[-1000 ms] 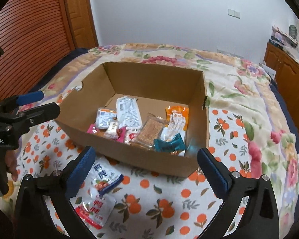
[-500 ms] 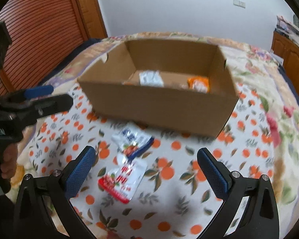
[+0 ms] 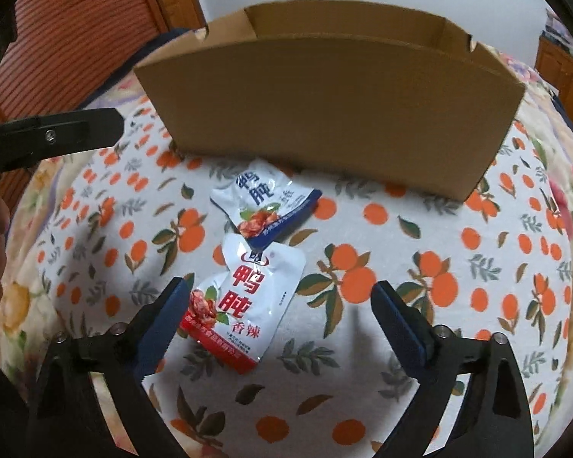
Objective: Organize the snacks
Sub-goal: 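Withdraw both tools toward the white duck-neck packets beside the box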
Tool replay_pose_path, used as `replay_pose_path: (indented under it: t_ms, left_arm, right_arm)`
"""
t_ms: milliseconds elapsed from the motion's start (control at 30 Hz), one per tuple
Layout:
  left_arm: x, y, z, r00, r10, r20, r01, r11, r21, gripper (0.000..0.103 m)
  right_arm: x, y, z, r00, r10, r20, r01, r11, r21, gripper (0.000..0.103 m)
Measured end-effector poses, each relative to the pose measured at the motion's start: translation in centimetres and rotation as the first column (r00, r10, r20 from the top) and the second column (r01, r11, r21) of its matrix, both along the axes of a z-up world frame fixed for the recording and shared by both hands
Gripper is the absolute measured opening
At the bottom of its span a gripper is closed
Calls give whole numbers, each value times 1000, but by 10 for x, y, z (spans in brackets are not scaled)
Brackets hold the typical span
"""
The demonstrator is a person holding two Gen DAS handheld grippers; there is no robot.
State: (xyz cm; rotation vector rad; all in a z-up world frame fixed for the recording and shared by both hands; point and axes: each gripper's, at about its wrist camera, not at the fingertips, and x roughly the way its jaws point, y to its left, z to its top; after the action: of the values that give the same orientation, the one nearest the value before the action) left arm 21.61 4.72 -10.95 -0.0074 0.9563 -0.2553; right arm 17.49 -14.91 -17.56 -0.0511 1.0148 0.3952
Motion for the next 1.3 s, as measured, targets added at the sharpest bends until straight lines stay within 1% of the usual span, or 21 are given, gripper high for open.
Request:
replay_pose_path:
  t_ms: [100, 200, 333, 400, 567, 600, 633, 667, 700, 733, 767, 833, 900, 1100, 1167, 1300]
  left_arm:
    - [4, 0, -12, 999, 13, -40, -13, 1000, -4, 102]
    - [6, -1, -16, 998, 20, -55, -21, 1000, -9, 102]
    - [8, -1, -17, 998, 28, -58, -30, 999, -19, 102]
    - [10, 0, -19, 997, 31, -68, -34, 999, -36, 102]
    - [14, -2, -21, 997, 38, -74, -42, 998, -56, 102]
    - [15, -3, -22, 997, 38, -74, -42, 997, -57, 102]
    - [15, -4, -23, 997, 37, -75, -41, 997, -59, 102]
    - [16, -5, -24, 996, 35, -79, -40, 997, -64, 102]
    - [16, -7, -25, 996, 32, -84, -38, 997, -68, 102]
    - [17, -10, -27, 996, 27, -89, -34, 997, -74, 102]
    - [18, -12, -28, 996, 24, -92, -31, 997, -77, 102]
    - [19, -20, -31, 995, 12, -96, -20, 996, -86, 102]
    - [20, -27, -34, 995, 6, -100, -15, 996, -93, 101]
    - [26, -48, -51, 991, 11, -135, -28, 992, -126, 100]
    - [29, -56, -54, 991, 0, -133, -16, 993, -121, 98]
    - [37, -67, -57, 994, 1, -105, -9, 997, -78, 97]
  right_arm:
    - [5, 4, -6, 1000, 0, -15, 0, 1000, 6, 94]
    - [10, 5, -12, 999, -5, -36, 6, 1000, 25, 93]
    - [16, 6, -18, 998, -14, -56, 16, 1000, 25, 87]
    - [18, 5, -22, 997, -18, -69, 20, 1000, 22, 86]
    - [17, 5, -21, 998, -3, -61, 3, 1000, -9, 79]
    - [16, 5, -21, 998, 1, -62, -3, 1000, -18, 77]
    - [15, 5, -21, 998, 5, -60, -8, 999, -40, 69]
    - [13, 4, -21, 998, 7, -57, -11, 998, -61, 65]
    - [10, 2, -20, 998, 10, -56, -14, 998, -67, 63]
    - [9, -2, -19, 998, 9, -70, -13, 998, -62, 58]
    - [8, -7, -18, 997, 4, -82, -8, 998, -56, 50]
    - [6, -15, -15, 995, 1, -97, -6, 998, -57, 42]
    - [7, -24, -14, 994, -14, -109, 7, 998, -68, 42]
    - [14, -55, -13, 987, -84, -134, 78, 996, -52, 42]
    - [17, -62, -13, 984, -103, -143, 99, 995, -34, 42]
    - [19, -65, -12, 985, -108, -136, 105, 994, -33, 42]
